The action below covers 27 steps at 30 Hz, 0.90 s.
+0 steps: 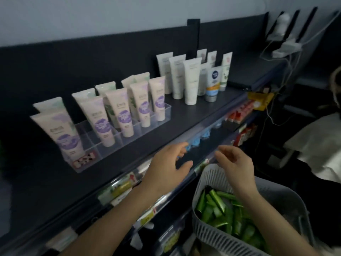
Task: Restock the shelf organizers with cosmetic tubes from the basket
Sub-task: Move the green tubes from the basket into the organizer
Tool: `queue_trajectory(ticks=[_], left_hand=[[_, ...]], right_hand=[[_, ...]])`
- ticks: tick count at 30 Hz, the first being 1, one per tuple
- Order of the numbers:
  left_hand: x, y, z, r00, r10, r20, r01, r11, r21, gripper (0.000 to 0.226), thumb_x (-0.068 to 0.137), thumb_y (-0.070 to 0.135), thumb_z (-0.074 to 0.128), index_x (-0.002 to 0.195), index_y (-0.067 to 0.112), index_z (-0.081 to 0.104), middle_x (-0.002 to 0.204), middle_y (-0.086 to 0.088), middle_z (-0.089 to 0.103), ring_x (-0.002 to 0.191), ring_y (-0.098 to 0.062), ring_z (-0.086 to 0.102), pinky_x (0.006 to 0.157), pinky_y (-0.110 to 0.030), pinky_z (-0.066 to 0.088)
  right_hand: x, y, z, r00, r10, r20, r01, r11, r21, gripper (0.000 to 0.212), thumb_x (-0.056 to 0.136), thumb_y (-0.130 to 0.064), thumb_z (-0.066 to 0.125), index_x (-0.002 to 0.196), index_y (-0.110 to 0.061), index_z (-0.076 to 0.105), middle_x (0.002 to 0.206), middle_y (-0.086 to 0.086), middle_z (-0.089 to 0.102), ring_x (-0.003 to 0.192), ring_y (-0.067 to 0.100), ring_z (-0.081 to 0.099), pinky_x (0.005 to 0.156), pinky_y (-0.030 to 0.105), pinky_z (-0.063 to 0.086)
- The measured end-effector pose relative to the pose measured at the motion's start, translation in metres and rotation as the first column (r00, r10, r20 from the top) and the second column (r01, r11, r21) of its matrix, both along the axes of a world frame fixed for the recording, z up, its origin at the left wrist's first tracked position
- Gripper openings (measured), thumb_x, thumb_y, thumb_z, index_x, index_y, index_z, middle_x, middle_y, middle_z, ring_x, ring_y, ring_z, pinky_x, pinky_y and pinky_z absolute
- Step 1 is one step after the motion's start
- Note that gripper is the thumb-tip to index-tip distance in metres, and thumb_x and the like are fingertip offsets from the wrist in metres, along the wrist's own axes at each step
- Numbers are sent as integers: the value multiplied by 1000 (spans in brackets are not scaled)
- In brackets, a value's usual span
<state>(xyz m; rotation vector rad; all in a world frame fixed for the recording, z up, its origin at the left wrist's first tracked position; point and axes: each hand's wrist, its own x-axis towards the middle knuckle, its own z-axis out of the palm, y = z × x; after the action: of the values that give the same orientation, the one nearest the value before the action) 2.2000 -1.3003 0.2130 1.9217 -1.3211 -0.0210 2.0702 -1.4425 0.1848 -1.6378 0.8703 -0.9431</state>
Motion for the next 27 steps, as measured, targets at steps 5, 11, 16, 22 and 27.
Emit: queue_trajectory(ticks=[5,11,16,22,27], left_hand=[[-22,-61,-50,992,-95,-85,111,974,199,50,88,33,62,134,18,50,125,2,59,113,-8,55,97,-25,46],[-46,-115,-109,974,-149,-171,207,892,403,43,89,32,60,129,16,54,126,3,57,116,-10,53,97,-22,43],[-55,-151,-161,973,-91,-213,196,811,551,32,90,25,60,119,13,61,115,-1,63,106,-13,58,90,-25,47],[-61,-182,-234,970,32,-242,174,604,778,18,91,25,57,97,9,62,89,-6,63,85,-20,60,62,-26,40],[-65,-192,-283,957,96,-272,202,450,870,17,89,20,55,94,5,62,96,-14,64,90,-28,62,68,-30,46]], right_hand=[[-52,-54,-61,971,-97,-218,109,993,41,19,85,-26,67,102,-16,65,90,-4,68,84,12,64,71,28,51],[-103,-99,-146,879,-69,-472,164,973,164,9,81,-20,71,82,-12,67,79,2,69,79,22,66,66,29,46],[-136,-126,-199,759,-25,-650,217,952,217,18,78,-15,72,83,2,68,82,17,71,84,33,65,72,37,48],[-155,-141,-252,645,153,-749,187,918,349,18,82,-14,67,98,-7,71,91,11,70,94,28,65,66,22,35],[-136,-138,-280,564,307,-767,70,907,415,23,86,-13,61,107,-6,68,101,11,68,101,26,63,69,24,39]])
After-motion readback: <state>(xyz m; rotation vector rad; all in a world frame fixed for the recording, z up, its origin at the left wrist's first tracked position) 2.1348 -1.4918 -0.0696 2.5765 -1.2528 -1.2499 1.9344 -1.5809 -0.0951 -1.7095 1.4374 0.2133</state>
